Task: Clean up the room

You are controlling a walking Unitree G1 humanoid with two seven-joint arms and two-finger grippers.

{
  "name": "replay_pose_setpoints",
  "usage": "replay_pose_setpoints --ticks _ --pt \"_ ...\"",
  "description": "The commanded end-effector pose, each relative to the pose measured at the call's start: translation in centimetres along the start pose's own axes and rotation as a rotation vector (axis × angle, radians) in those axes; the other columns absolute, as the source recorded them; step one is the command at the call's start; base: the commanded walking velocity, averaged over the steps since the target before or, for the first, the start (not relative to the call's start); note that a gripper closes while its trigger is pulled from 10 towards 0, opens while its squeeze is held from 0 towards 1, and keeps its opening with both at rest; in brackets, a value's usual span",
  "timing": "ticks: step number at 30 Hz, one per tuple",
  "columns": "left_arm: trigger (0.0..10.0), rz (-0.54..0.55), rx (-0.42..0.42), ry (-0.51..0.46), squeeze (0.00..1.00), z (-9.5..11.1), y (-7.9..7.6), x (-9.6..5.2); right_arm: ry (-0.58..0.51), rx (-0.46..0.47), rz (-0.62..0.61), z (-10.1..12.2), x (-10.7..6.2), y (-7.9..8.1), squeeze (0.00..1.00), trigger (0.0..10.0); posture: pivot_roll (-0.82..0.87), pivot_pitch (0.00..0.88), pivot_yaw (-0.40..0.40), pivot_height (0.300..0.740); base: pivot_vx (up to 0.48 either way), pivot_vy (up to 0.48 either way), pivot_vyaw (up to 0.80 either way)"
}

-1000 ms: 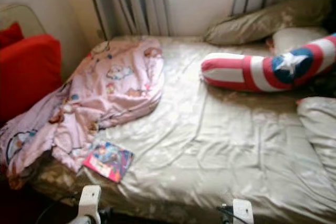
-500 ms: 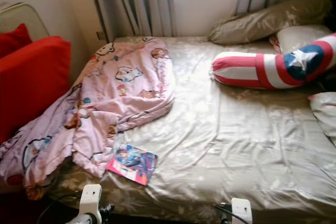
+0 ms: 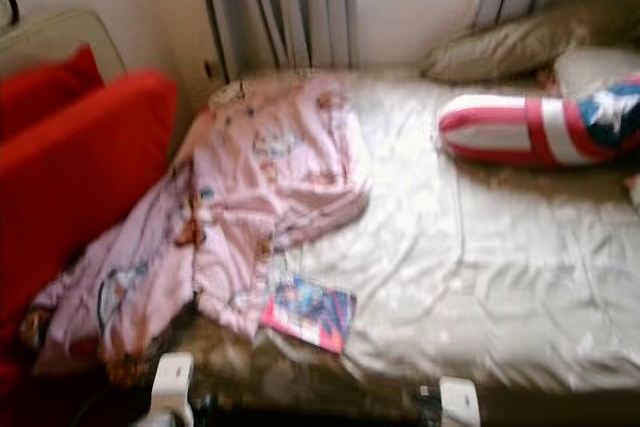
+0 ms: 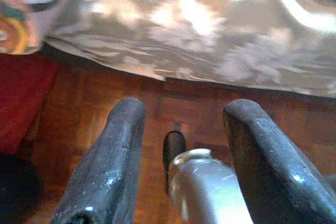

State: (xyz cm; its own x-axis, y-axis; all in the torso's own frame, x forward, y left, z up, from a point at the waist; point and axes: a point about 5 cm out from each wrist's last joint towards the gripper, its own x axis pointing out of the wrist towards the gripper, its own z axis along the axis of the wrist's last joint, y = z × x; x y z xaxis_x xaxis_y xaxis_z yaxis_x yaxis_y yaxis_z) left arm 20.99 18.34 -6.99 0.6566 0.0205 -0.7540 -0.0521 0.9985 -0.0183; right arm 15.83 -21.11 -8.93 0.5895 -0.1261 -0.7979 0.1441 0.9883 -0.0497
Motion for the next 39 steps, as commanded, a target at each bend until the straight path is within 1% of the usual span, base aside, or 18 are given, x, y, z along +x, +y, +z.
replay_pose_setpoints --ticks 1,3,7,29,38,39 --pt "10.0 0.024 0.003 0.026 0.00 -0.71 0.92 -0.22 -0.004 0.001 0.026 0.18 0.10 0.95 0.00 10.0 0.04 0.000 0.021 0.740 0.000 0.480 0.00" --pt "10.0 0.024 0.001 0.026 0.00 -0.70 0.91 -0.22 -0.004 0.001 0.025 0.19 0.10 0.95 0.00 10.0 0.04 0.000 0.021 0.740 0.000 0.409 0.00" --pt "10.0 0.022 0.016 0.023 0.00 -0.63 0.92 -0.21 -0.009 0.003 0.027 0.34 0.14 1.02 0.00 10.0 0.04 0.007 0.023 0.740 0.000 0.000 0.00" --pt "10.0 0.018 0.001 0.020 0.00 -0.54 0.90 -0.19 -0.010 0.010 0.038 0.29 0.13 1.23 0.00 10.0 0.04 0.022 0.023 0.740 0.000 0.000 0.00" --pt "10.0 0.018 -0.006 0.021 0.00 -0.57 0.91 -0.19 -0.008 -0.018 0.047 0.32 0.14 1.31 0.00 10.0 0.04 0.021 0.021 0.740 0.000 0.000 0.00" --pt "10.0 0.018 -0.007 0.021 0.00 -0.57 0.91 -0.19 -0.011 -0.020 0.047 0.34 0.14 1.31 0.00 10.0 0.04 0.021 0.021 0.740 0.259 0.000 0.80"
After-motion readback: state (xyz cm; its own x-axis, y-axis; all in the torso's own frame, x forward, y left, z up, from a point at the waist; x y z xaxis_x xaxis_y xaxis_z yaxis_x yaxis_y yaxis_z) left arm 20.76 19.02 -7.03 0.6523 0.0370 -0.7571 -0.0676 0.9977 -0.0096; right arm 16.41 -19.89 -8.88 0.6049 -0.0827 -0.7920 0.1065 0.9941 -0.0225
